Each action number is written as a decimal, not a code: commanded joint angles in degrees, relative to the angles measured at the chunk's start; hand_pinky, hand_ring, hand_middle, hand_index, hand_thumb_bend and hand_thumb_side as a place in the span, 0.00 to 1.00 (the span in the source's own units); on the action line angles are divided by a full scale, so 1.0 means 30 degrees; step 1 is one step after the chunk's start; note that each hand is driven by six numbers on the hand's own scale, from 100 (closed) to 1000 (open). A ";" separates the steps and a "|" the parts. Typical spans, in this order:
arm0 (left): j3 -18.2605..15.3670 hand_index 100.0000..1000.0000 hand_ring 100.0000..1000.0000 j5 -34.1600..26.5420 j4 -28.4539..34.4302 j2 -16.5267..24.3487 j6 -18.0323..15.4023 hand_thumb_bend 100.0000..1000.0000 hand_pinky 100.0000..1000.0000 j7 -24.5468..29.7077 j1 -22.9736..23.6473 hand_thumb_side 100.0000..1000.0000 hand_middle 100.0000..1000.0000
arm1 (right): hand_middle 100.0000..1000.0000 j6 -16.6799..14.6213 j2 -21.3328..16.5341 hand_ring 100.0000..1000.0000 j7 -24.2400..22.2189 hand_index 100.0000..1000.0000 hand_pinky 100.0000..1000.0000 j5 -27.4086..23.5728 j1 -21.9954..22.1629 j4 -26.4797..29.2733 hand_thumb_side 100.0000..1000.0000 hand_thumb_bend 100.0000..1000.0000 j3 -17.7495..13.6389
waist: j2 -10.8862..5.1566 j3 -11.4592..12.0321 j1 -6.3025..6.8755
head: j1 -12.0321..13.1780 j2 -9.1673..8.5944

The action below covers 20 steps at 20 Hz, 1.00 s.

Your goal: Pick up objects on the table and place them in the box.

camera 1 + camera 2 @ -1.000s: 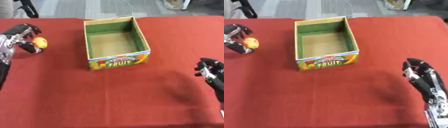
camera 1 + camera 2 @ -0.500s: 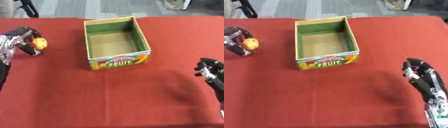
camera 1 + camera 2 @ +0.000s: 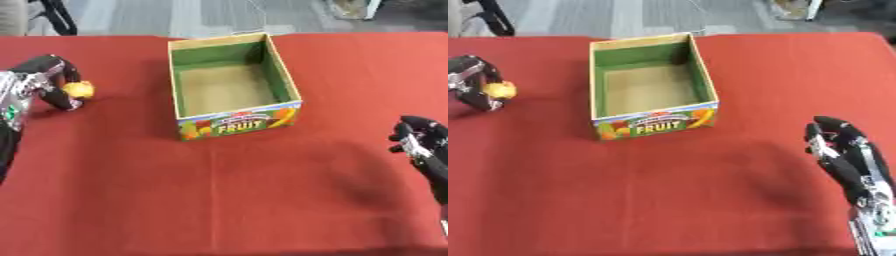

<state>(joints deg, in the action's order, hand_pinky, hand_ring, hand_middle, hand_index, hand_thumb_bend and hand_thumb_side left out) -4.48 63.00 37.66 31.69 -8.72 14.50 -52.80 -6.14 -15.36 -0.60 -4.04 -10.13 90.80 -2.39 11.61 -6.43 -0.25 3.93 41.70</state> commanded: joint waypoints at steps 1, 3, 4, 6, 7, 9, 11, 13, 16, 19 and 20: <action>-0.0075 0.36 0.14 -0.0043 0.0819 0.0416 -0.0015 0.18 0.11 -0.1050 -0.0291 0.00 0.15 | 0.57 -0.0054 -0.0352 0.59 -0.0036 0.73 0.51 0.0102 -0.0200 0.0147 0.34 0.15 -0.0076 | -0.0290 -0.0018 0.0012 | -0.0019 0.0102; -0.0016 0.35 0.13 -0.0321 0.1290 0.0469 -0.0158 0.18 0.10 -0.1376 -0.0313 0.00 0.13 | 0.57 -0.0057 -0.0354 0.59 -0.0035 0.73 0.51 0.0097 -0.0200 0.0146 0.34 0.15 -0.0082 | -0.0300 -0.0003 0.0012 | -0.0040 0.0108; 0.0025 0.35 0.13 -0.0499 0.1603 0.0511 -0.0278 0.18 0.10 -0.1371 -0.0348 0.00 0.13 | 0.57 -0.0058 -0.0357 0.59 -0.0035 0.73 0.51 0.0093 -0.0201 0.0146 0.34 0.15 -0.0087 | -0.0309 0.0007 0.0010 | -0.0050 0.0110; 0.0144 0.35 0.14 -0.0860 0.2398 0.0625 -0.0536 0.18 0.11 -0.1007 -0.0405 0.00 0.14 | 0.57 -0.0060 -0.0364 0.59 -0.0032 0.73 0.51 0.0084 -0.0202 0.0145 0.34 0.15 -0.0095 | -0.0326 0.0029 0.0006 | -0.0070 0.0112; 0.0204 0.36 0.15 -0.1029 0.2857 0.0683 -0.0657 0.19 0.12 -0.0734 -0.0423 0.00 0.15 | 0.57 -0.0060 -0.0368 0.59 -0.0031 0.73 0.51 0.0082 -0.0197 0.0143 0.34 0.15 -0.0098 | -0.0335 0.0041 0.0005 | -0.0080 0.0115; 0.0360 0.36 0.15 -0.1353 0.3910 0.0777 -0.0937 0.19 0.12 -0.0227 -0.0466 0.00 0.15 | 0.57 -0.0058 -0.0376 0.59 -0.0030 0.73 0.51 0.0082 -0.0181 0.0135 0.34 0.15 -0.0102 | -0.0362 0.0066 0.0005 | -0.0090 0.0127; 0.0558 0.35 0.14 -0.1644 0.4923 0.0812 -0.1212 0.19 0.11 0.0078 -0.0504 0.00 0.14 | 0.57 -0.0059 -0.0391 0.59 -0.0026 0.73 0.51 0.0076 -0.0179 0.0134 0.34 0.15 -0.0105 | -0.0398 0.0085 0.0006 | -0.0105 0.0125; 0.0786 0.35 0.13 -0.1988 0.5735 0.0716 -0.1476 0.19 0.11 0.0194 -0.0564 0.00 0.14 | 0.57 -0.0058 -0.0399 0.59 -0.0024 0.73 0.51 0.0057 -0.0185 0.0136 0.34 0.15 -0.0101 | -0.0438 0.0095 0.0008 | -0.0112 0.0114; 0.1299 0.34 0.13 -0.2642 0.6678 0.0212 -0.1924 0.19 0.10 0.0359 -0.0854 0.00 0.13 | 0.57 -0.0049 -0.0385 0.59 -0.0064 0.73 0.51 0.0033 -0.0199 0.0130 0.34 0.15 -0.0061 | -0.0496 0.0070 -0.0008 | -0.0074 0.0085; 0.1803 0.34 0.13 -0.3110 0.7163 -0.0686 -0.2252 0.18 0.10 0.0695 -0.1347 0.00 0.13 | 0.57 -0.0043 -0.0350 0.59 -0.0115 0.73 0.51 0.0011 -0.0228 0.0124 0.34 0.14 -0.0009 | -0.0539 -0.0036 -0.0044 | 0.0036 0.0058; 0.1940 0.33 0.12 -0.3227 0.7254 -0.1070 -0.2335 0.17 0.09 0.0810 -0.1520 0.00 0.12 | 0.57 -0.0044 -0.0336 0.59 -0.0132 0.73 0.51 0.0000 -0.0237 0.0125 0.34 0.14 0.0009 | -0.0550 -0.0091 -0.0062 | 0.0072 0.0047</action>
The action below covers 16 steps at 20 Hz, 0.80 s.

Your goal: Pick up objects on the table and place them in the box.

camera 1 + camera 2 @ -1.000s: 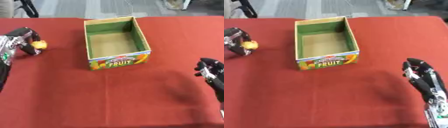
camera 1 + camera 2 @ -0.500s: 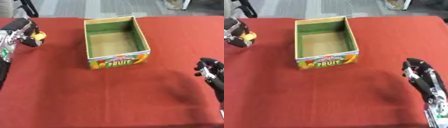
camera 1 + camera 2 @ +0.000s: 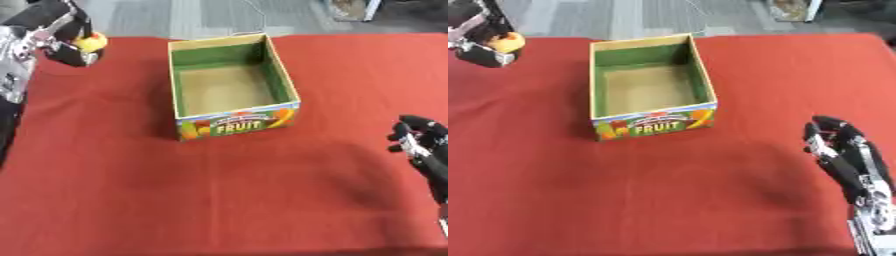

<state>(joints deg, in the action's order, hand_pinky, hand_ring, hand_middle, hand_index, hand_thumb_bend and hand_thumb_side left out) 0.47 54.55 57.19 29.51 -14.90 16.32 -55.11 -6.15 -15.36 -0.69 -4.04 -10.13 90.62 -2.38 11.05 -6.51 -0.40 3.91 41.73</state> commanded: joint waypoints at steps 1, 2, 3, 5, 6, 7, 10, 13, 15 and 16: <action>0.0445 0.33 0.12 -0.0502 0.0810 -0.0807 -0.0362 0.17 0.09 0.0318 -0.0936 0.00 0.12 | 0.57 -0.0039 -0.0320 0.59 -0.0121 0.73 0.51 -0.0007 -0.0248 0.0181 0.34 0.14 0.0029 | -0.0367 -0.0129 -0.0028 | 0.0129 0.0024; 0.0625 0.33 0.12 -0.0540 0.0856 -0.1281 -0.0472 0.17 0.09 0.0428 -0.1109 0.00 0.12 | 0.57 -0.0039 -0.0298 0.59 -0.0147 0.73 0.51 -0.0015 -0.0271 0.0181 0.34 0.14 0.0059 | -0.0367 -0.0215 -0.0040 | 0.0188 -0.0007; 0.0835 0.34 0.12 -0.0487 0.0867 -0.1817 -0.0586 0.17 0.09 0.0527 -0.1286 0.00 0.12 | 0.57 -0.0039 -0.0269 0.59 -0.0185 0.73 0.51 -0.0023 -0.0303 0.0183 0.34 0.14 0.0098 | -0.0362 -0.0328 -0.0049 | 0.0256 -0.0034; 0.1128 0.33 0.12 -0.0203 0.0801 -0.2699 -0.0746 0.17 0.09 0.0598 -0.1540 0.00 0.12 | 0.57 -0.0037 -0.0226 0.59 -0.0253 0.73 0.51 -0.0033 -0.0352 0.0181 0.34 0.14 0.0158 | -0.0345 -0.0521 -0.0057 | 0.0374 -0.0074; 0.1215 0.33 0.12 -0.0311 0.0723 -0.3059 -0.0934 0.17 0.09 0.0637 -0.1604 0.00 0.12 | 0.57 -0.0035 -0.0213 0.59 -0.0272 0.73 0.51 -0.0036 -0.0370 0.0180 0.34 0.14 0.0176 | -0.0335 -0.0603 -0.0053 | 0.0421 -0.0096; 0.1335 0.34 0.12 -0.0134 0.0616 -0.3423 -0.0972 0.18 0.10 0.0666 -0.1678 0.00 0.12 | 0.57 -0.0030 -0.0199 0.59 -0.0297 0.73 0.51 -0.0038 -0.0396 0.0178 0.34 0.15 0.0205 | -0.0315 -0.0727 -0.0034 | 0.0512 -0.0128; 0.1511 0.34 0.13 0.0765 0.0226 -0.4482 -0.0955 0.18 0.10 0.0446 -0.1642 0.00 0.13 | 0.57 -0.0007 -0.0115 0.59 -0.0372 0.73 0.51 -0.0041 -0.0457 0.0165 0.34 0.15 0.0279 | -0.0255 -0.0958 0.0001 | 0.0655 -0.0245; 0.1645 0.44 0.23 0.1478 -0.0549 -0.5313 -0.0833 0.28 0.22 0.0325 -0.1309 0.00 0.23 | 0.57 0.0003 -0.0050 0.59 -0.0444 0.73 0.51 -0.0038 -0.0531 0.0167 0.34 0.14 0.0331 | -0.0210 -0.1096 0.0011 | 0.0759 -0.0370; 0.1777 0.52 0.32 0.2216 -0.1016 -0.5651 -0.0940 0.41 0.33 0.0336 -0.1027 0.00 0.31 | 0.57 0.0008 -0.0045 0.59 -0.0432 0.73 0.51 -0.0051 -0.0550 0.0168 0.34 0.14 0.0313 | -0.0199 -0.1139 0.0018 | 0.0803 -0.0424; 0.1804 0.61 0.39 0.2475 -0.1145 -0.5751 -0.1028 0.47 0.40 0.0233 -0.0887 0.00 0.39 | 0.57 0.0014 -0.0045 0.59 -0.0422 0.73 0.51 -0.0049 -0.0539 0.0163 0.34 0.14 0.0303 | -0.0196 -0.1136 0.0023 | 0.0804 -0.0461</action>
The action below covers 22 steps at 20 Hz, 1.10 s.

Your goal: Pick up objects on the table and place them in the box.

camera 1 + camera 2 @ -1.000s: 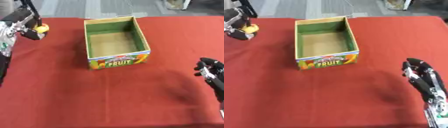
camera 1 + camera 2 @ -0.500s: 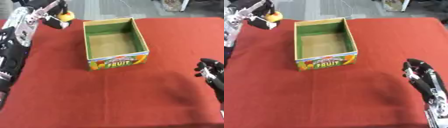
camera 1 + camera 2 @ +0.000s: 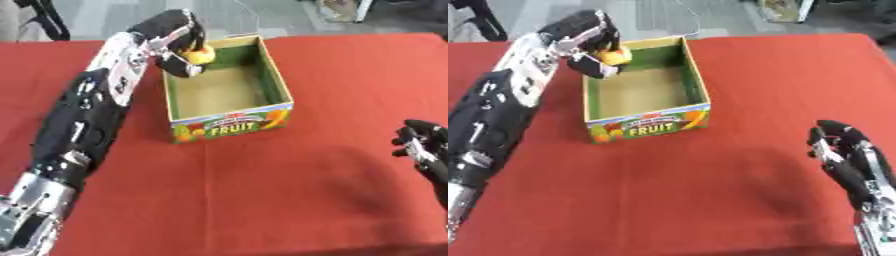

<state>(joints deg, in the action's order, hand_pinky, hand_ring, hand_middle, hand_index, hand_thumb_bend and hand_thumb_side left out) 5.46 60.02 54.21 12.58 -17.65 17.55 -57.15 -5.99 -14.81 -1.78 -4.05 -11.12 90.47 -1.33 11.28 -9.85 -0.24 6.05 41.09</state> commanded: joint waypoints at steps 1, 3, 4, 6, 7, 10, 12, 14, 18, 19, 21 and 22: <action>0.0165 0.67 0.44 0.0868 -0.0230 -0.0171 -0.0182 0.55 0.44 -0.0393 -0.0061 0.00 0.44 | 0.57 -0.0031 -0.0226 0.59 -0.0054 0.73 0.51 -0.0039 -0.0199 0.0205 0.34 0.14 -0.0051 | -0.0274 -0.0006 -0.0027 | 0.0086 -0.0279; 0.0242 0.72 0.49 0.1247 -0.0337 -0.0219 -0.0285 0.61 0.49 -0.1043 0.0198 0.00 0.50 | 0.57 -0.0026 -0.0213 0.59 -0.0058 0.73 0.51 -0.0034 -0.0189 0.0187 0.34 0.14 -0.0056 | -0.0286 0.0045 -0.0022 | 0.0074 -0.0306; 0.0276 0.76 0.56 0.1356 -0.0320 -0.0215 -0.0349 0.68 0.55 -0.1431 0.0326 0.08 0.57 | 0.57 -0.0025 -0.0208 0.59 -0.0059 0.73 0.51 -0.0033 -0.0187 0.0182 0.34 0.14 -0.0060 | -0.0297 0.0079 -0.0024 | 0.0060 -0.0307; 0.0336 0.77 0.60 0.1303 -0.0067 -0.0142 -0.0525 0.73 0.60 -0.2256 0.0552 0.21 0.61 | 0.57 -0.0028 -0.0210 0.59 -0.0052 0.73 0.51 -0.0037 -0.0188 0.0180 0.34 0.14 -0.0080 | -0.0317 0.0146 -0.0033 | 0.0024 -0.0316; 0.0313 0.76 0.59 0.1003 0.0325 -0.0040 -0.0626 0.72 0.60 -0.2789 0.0680 0.26 0.61 | 0.57 -0.0029 -0.0209 0.59 -0.0033 0.73 0.51 -0.0042 -0.0190 0.0180 0.34 0.14 -0.0104 | -0.0324 0.0194 -0.0040 | 0.0003 -0.0327; 0.0207 0.74 0.59 -0.0614 0.1858 0.0372 -0.0606 0.71 0.61 -0.3777 0.1135 0.31 0.61 | 0.57 -0.0032 -0.0225 0.59 0.0027 0.73 0.51 -0.0044 -0.0138 0.0172 0.34 0.14 -0.0169 | -0.0352 0.0352 -0.0062 | -0.0091 -0.0339; -0.0001 0.72 0.58 -0.2499 0.3552 0.0842 -0.0241 0.66 0.60 -0.4309 0.1609 0.33 0.59 | 0.57 -0.0033 -0.0233 0.59 0.0079 0.73 0.51 -0.0039 -0.0109 0.0167 0.34 0.14 -0.0217 | -0.0362 0.0469 -0.0066 | -0.0176 -0.0354; -0.0275 0.70 0.55 -0.5025 0.5548 0.1364 0.0378 0.63 0.57 -0.4470 0.2245 0.33 0.56 | 0.57 -0.0041 -0.0250 0.59 0.0108 0.73 0.51 -0.0020 -0.0071 0.0165 0.34 0.14 -0.0252 | -0.0370 0.0591 -0.0071 | -0.0313 -0.0364; -0.1333 0.65 0.52 -1.1201 0.9976 0.2790 0.1939 0.53 0.53 -0.4624 0.4140 0.33 0.53 | 0.57 -0.0052 -0.0316 0.59 0.0255 0.73 0.51 0.0007 0.0063 0.0150 0.34 0.14 -0.0401 | -0.0414 0.0973 -0.0099 | -0.0626 -0.0328; -0.1652 0.65 0.51 -1.2773 1.0999 0.3194 0.2359 0.52 0.52 -0.4698 0.4707 0.33 0.52 | 0.57 -0.0057 -0.0328 0.59 0.0280 0.73 0.51 0.0010 0.0077 0.0153 0.34 0.14 -0.0425 | -0.0419 0.1074 -0.0108 | -0.0680 -0.0317; -0.2352 0.64 0.49 -1.5350 1.2756 0.3953 0.3137 0.50 0.50 -0.4917 0.5861 0.33 0.50 | 0.57 -0.0065 -0.0352 0.59 0.0325 0.73 0.51 0.0005 0.0096 0.0161 0.34 0.14 -0.0469 | -0.0420 0.1266 -0.0134 | -0.0797 -0.0293; -0.2693 0.63 0.49 -1.6303 1.3466 0.4268 0.3455 0.50 0.49 -0.5125 0.6432 0.33 0.50 | 0.57 -0.0070 -0.0364 0.59 0.0341 0.73 0.51 0.0005 0.0098 0.0166 0.34 0.15 -0.0485 | -0.0417 0.1335 -0.0143 | -0.0830 -0.0292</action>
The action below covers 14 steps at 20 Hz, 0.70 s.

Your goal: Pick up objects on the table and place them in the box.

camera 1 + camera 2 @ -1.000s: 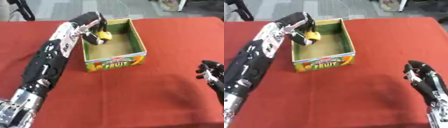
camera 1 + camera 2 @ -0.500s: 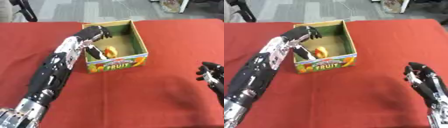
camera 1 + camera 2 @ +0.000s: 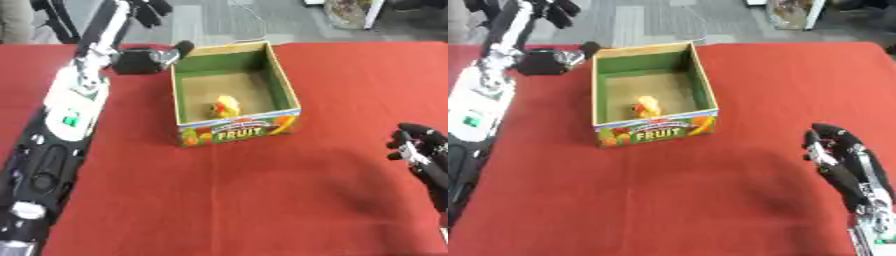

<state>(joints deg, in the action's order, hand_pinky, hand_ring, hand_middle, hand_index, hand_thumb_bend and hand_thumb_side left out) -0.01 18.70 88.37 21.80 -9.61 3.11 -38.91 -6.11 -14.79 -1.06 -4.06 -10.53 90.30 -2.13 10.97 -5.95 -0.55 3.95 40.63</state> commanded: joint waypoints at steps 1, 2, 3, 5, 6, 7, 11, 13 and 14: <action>-0.1245 0.63 0.48 -0.3307 0.2650 0.1454 0.1083 0.49 0.49 -0.0566 0.1004 0.33 0.49 | 0.57 -0.0036 -0.0378 0.59 0.0122 0.73 0.51 -0.0002 -0.0095 0.0230 0.34 0.15 -0.0243 | -0.0306 0.0099 -0.0047 | -0.0172 -0.0145; -0.1600 0.62 0.48 -0.3873 0.3115 0.1653 0.1345 0.25 0.48 -0.0834 0.1627 0.37 0.49 | 0.57 -0.0037 -0.0380 0.59 0.0143 0.73 0.51 -0.0006 -0.0100 0.0235 0.33 0.15 -0.0266 | -0.0298 0.0136 -0.0048 | -0.0194 -0.0153; -0.1971 0.61 0.46 -0.4331 0.3412 0.1742 0.1620 0.47 0.46 -0.1167 0.2296 0.33 0.47 | 0.57 -0.0037 -0.0378 0.59 0.0173 0.73 0.51 -0.0012 -0.0090 0.0238 0.34 0.15 -0.0299 | -0.0283 0.0189 -0.0054 | -0.0268 -0.0169; -0.2561 0.60 0.46 -0.5252 0.3746 0.1758 0.2050 0.45 0.45 -0.1868 0.3497 0.34 0.47 | 0.57 -0.0034 -0.0381 0.59 0.0204 0.73 0.51 -0.0005 -0.0074 0.0240 0.34 0.15 -0.0326 | -0.0268 0.0312 -0.0069 | -0.0336 -0.0146; -0.2796 0.60 0.46 -0.5636 0.3852 0.1746 0.2221 0.45 0.45 -0.2102 0.4018 0.34 0.47 | 0.57 -0.0038 -0.0378 0.59 0.0204 0.73 0.51 -0.0007 -0.0090 0.0249 0.34 0.15 -0.0327 | -0.0257 0.0360 -0.0074 | -0.0348 -0.0143; -0.3020 0.61 0.46 -0.5869 0.3885 0.1703 0.2428 0.44 0.45 -0.2217 0.4581 0.35 0.47 | 0.57 -0.0040 -0.0376 0.59 0.0208 0.73 0.51 -0.0012 -0.0101 0.0255 0.34 0.15 -0.0336 | -0.0245 0.0415 -0.0079 | -0.0390 -0.0105; -0.3624 0.61 0.46 -0.6206 0.4070 0.1242 0.3007 0.40 0.45 -0.2175 0.6122 0.35 0.48 | 0.57 -0.0034 -0.0372 0.59 0.0283 0.73 0.51 -0.0006 -0.0063 0.0255 0.34 0.15 -0.0408 | -0.0183 0.0474 -0.0077 | -0.0512 -0.0029; -0.3824 0.61 0.45 -0.6123 0.4221 0.0937 0.3193 0.39 0.45 -0.2039 0.6615 0.35 0.47 | 0.57 -0.0036 -0.0359 0.59 0.0270 0.73 0.51 0.0009 -0.0070 0.0257 0.34 0.15 -0.0399 | -0.0158 0.0490 -0.0077 | -0.0525 -0.0007; -0.3930 0.61 0.45 -0.6114 0.4280 0.0766 0.3302 0.38 0.44 -0.2007 0.6844 0.35 0.47 | 0.57 -0.0039 -0.0356 0.59 0.0272 0.73 0.51 0.0007 -0.0082 0.0261 0.34 0.15 -0.0406 | -0.0150 0.0507 -0.0075 | -0.0527 -0.0007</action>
<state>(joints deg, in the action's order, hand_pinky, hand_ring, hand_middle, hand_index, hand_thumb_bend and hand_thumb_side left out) -10.81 0.50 99.74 23.63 -0.17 -3.00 -18.01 -6.09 -14.80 -0.46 -4.06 -10.49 90.30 -2.81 11.19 -4.50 -0.82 2.52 40.67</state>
